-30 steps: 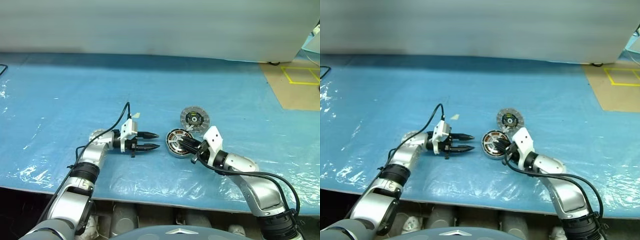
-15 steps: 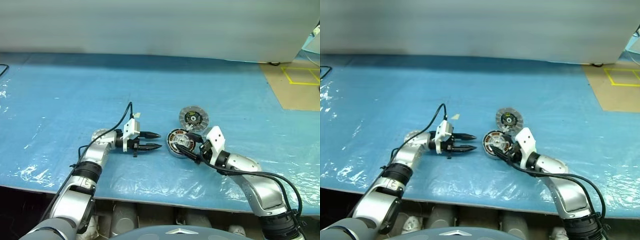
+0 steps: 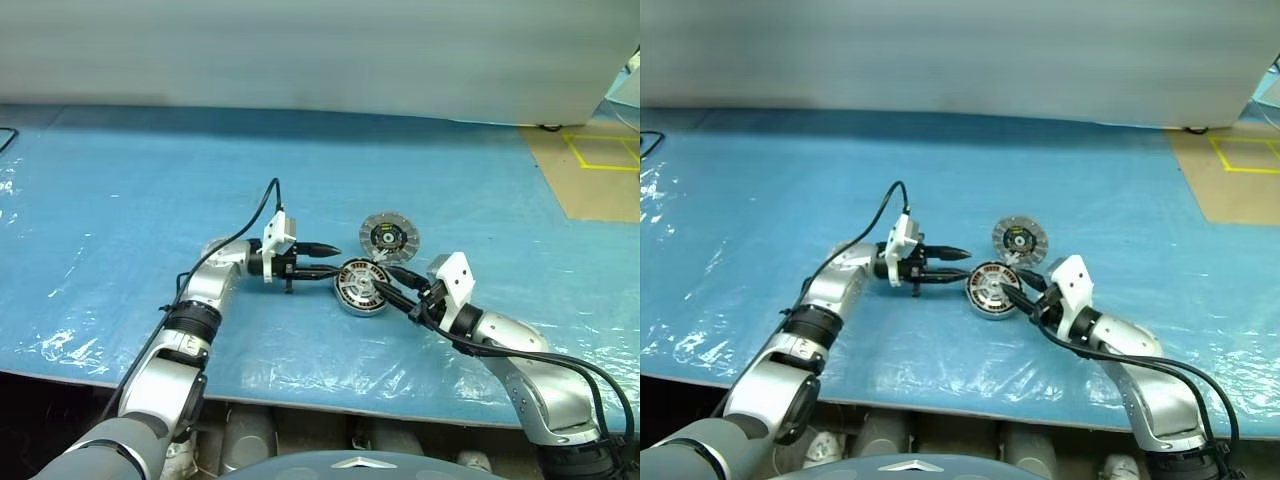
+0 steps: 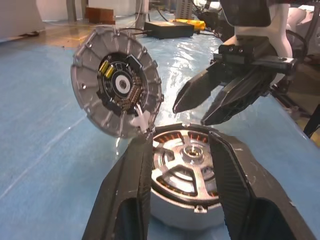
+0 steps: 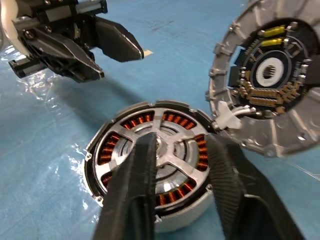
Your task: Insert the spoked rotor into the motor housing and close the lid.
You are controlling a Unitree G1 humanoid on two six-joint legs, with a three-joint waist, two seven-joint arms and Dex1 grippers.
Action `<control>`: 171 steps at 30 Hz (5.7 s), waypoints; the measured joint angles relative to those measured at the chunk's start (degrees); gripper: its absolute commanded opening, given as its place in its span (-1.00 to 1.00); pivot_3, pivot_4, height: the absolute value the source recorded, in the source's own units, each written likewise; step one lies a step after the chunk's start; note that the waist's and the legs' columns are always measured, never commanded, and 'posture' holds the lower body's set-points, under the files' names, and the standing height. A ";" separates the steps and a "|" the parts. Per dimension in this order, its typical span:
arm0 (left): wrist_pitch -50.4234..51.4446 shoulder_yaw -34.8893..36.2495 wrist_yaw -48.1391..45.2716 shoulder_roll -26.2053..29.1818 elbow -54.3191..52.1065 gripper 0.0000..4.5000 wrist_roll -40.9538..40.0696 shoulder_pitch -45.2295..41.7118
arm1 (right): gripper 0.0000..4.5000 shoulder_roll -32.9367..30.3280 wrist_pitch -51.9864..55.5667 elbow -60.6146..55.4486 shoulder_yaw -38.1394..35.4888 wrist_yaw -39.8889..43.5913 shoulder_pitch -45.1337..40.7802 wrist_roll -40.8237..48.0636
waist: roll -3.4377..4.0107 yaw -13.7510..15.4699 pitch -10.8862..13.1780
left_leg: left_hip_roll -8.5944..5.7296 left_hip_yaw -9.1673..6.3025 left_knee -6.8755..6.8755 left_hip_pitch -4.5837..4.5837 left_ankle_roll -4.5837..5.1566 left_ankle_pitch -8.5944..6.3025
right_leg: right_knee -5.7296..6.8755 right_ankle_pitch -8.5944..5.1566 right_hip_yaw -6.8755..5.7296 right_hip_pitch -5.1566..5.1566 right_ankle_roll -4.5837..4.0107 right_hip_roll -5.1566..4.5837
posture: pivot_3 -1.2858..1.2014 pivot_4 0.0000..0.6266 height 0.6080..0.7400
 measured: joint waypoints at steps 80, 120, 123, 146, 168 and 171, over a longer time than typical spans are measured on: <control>10.22 -0.29 1.57 9.53 -6.74 -0.18 -0.59 7.76 | 0.27 6.16 -1.85 9.79 6.97 -1.18 -10.04 -0.82 | 0.13 -0.32 -0.03 | 0.02 0.03 -0.06 -0.01 -0.02 -0.01 | -0.02 -0.02 -0.01 -0.07 -0.04 0.00 | 0.03 -0.52 1.00; 4.02 2.61 3.04 12.37 0.73 -0.18 0.36 8.16 | 0.32 2.61 -0.16 9.85 16.89 3.36 -15.75 -5.32 | 0.12 -0.25 -0.04 | 0.02 0.02 -0.06 -0.01 -0.04 -0.01 | 0.00 0.00 -0.02 -0.07 -0.01 0.01 | 0.03 -0.52 1.00; 4.08 2.62 3.17 11.84 0.67 -0.18 0.46 8.16 | 0.32 2.74 -1.21 10.30 16.90 2.98 -15.63 -6.23 | 0.12 -0.24 -0.04 | 0.02 0.02 -0.04 -0.01 -0.04 -0.01 | 0.00 0.00 -0.02 -0.07 -0.01 0.00 | 0.03 -0.52 1.00; 6.85 2.42 4.28 10.34 -3.45 -0.18 0.54 8.93 | 0.32 0.16 0.77 9.93 14.22 3.92 -16.83 -7.46 | 0.12 -0.25 -0.03 | 0.03 0.02 -0.03 -0.02 -0.03 -0.01 | 0.01 -0.01 -0.02 -0.07 -0.03 0.01 | 0.03 -0.52 1.00; 8.43 2.84 2.87 9.73 -9.99 -0.18 -3.14 9.75 | 0.32 -2.28 -0.34 10.04 14.93 5.46 -17.27 -9.89 | 0.12 -0.16 -0.04 | 0.02 0.02 0.00 -0.01 -0.02 -0.01 | 0.02 -0.01 0.00 -0.05 -0.03 0.00 | 0.03 -0.52 1.00; 7.63 2.82 2.49 9.75 -10.17 -0.18 -3.14 10.75 | 0.32 -2.28 -0.69 10.04 15.21 5.43 -17.31 -10.41 | 0.12 -0.20 -0.04 | 0.02 0.02 0.00 0.00 -0.02 -0.01 | 0.02 -0.01 0.00 -0.05 -0.03 0.00 | 0.03 -0.52 1.00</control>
